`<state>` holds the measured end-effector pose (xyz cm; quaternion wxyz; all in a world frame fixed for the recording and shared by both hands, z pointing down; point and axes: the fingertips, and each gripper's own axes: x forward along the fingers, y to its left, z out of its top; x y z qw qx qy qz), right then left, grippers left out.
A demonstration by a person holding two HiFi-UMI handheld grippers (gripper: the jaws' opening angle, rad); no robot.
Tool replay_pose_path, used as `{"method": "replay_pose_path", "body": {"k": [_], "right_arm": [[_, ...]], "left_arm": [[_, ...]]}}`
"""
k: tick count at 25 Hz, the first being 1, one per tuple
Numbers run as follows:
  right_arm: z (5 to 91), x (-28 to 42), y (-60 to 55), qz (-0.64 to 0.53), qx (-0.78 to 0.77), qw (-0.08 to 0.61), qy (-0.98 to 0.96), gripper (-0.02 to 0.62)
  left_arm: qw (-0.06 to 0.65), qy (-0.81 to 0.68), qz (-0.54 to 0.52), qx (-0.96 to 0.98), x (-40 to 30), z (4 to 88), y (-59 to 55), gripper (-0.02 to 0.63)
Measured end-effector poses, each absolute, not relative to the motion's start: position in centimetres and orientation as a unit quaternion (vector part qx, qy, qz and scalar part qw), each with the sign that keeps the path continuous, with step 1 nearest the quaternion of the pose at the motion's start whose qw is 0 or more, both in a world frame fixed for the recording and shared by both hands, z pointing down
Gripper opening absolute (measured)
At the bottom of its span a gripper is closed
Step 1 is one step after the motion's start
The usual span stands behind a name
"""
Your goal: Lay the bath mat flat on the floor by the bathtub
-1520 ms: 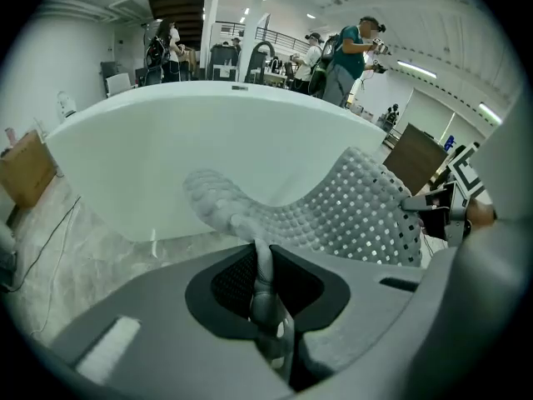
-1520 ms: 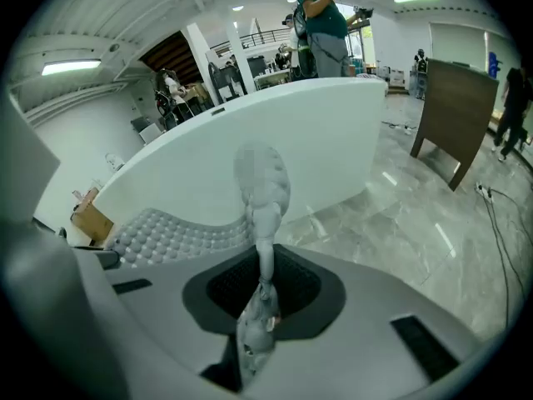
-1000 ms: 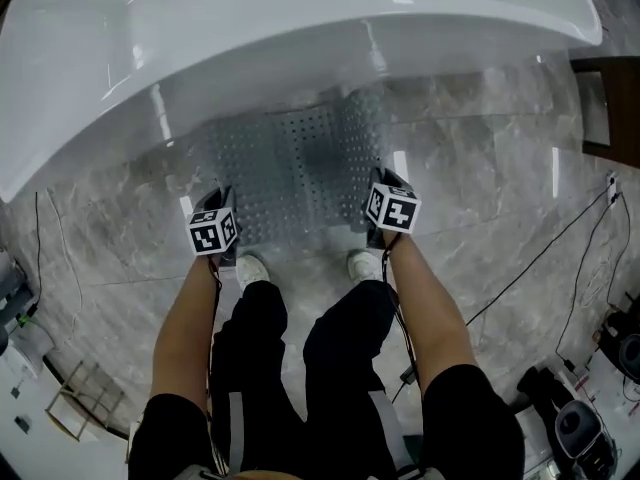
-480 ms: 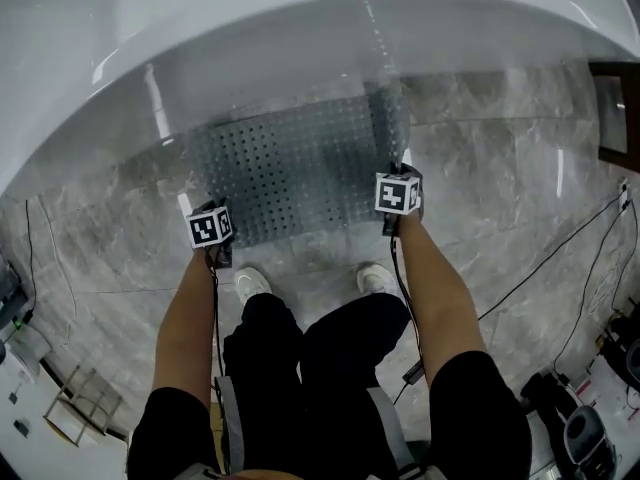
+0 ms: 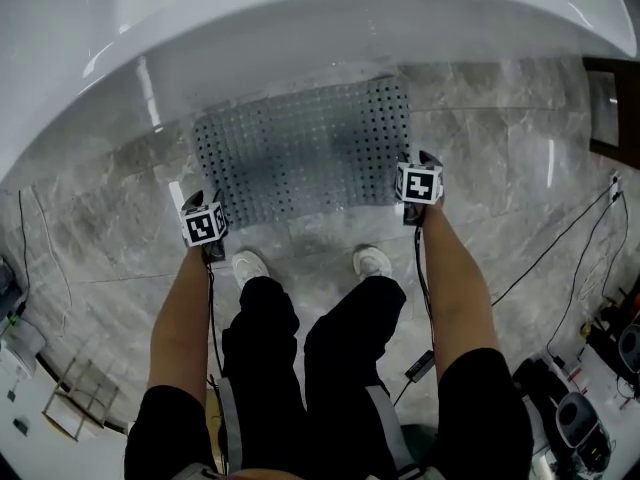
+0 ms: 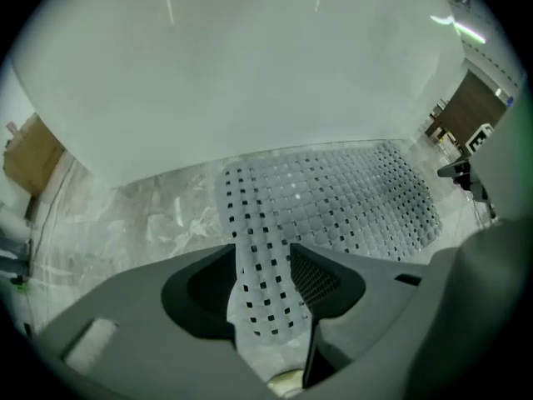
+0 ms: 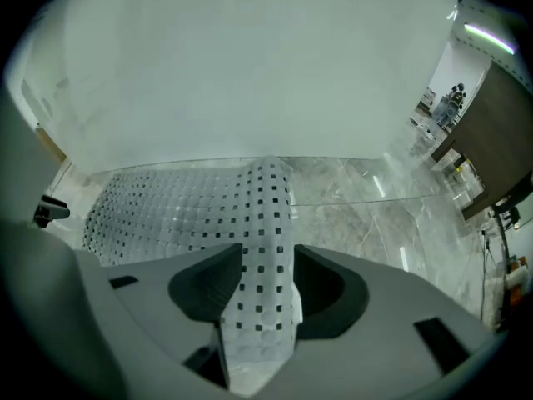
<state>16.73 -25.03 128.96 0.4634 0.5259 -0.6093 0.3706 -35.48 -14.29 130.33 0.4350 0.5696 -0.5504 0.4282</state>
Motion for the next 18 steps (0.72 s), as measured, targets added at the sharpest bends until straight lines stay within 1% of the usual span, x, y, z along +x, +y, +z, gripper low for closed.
{"method": "replay_pose_path", "body": {"k": [2, 3, 5, 6, 7, 12, 18], "right_arm": [[125.7, 14.9, -24.3, 0.37, 0.526, 0.442, -0.625, 0.179], [124.0, 13.8, -23.8, 0.369, 0.527, 0.43, -0.634, 0.159], [120.1, 11.8, -23.0, 0.363, 0.53, 0.412, -0.646, 0.049], [118.0, 10.7, -22.6, 0.361, 0.528, 0.405, -0.654, 0.01], [115.9, 9.6, -22.2, 0.361, 0.521, 0.398, -0.663, 0.008], [103.7, 5.1, -21.1, 0.343, 0.506, 0.348, -0.711, 0.006], [85.0, 0.3, -20.2, 0.285, 0.506, 0.266, -0.769, 0.006]], "left_arm": [[0.398, -0.551, 0.429, 0.596, -34.7, 126.8, -14.9, 0.204], [0.376, -0.553, 0.428, 0.607, -34.3, 124.6, -15.3, 0.175], [0.341, -0.563, 0.419, 0.626, -33.3, 119.8, -16.4, 0.033], [0.332, -0.565, 0.408, 0.636, -32.6, 117.3, -16.9, 0.013], [0.329, -0.563, 0.396, 0.647, -31.8, 114.8, -17.2, 0.005], [0.352, -0.563, 0.302, 0.684, -27.6, 101.5, -18.2, 0.005], [0.306, -0.62, 0.243, 0.681, -26.7, 83.9, -19.1, 0.005]]}}
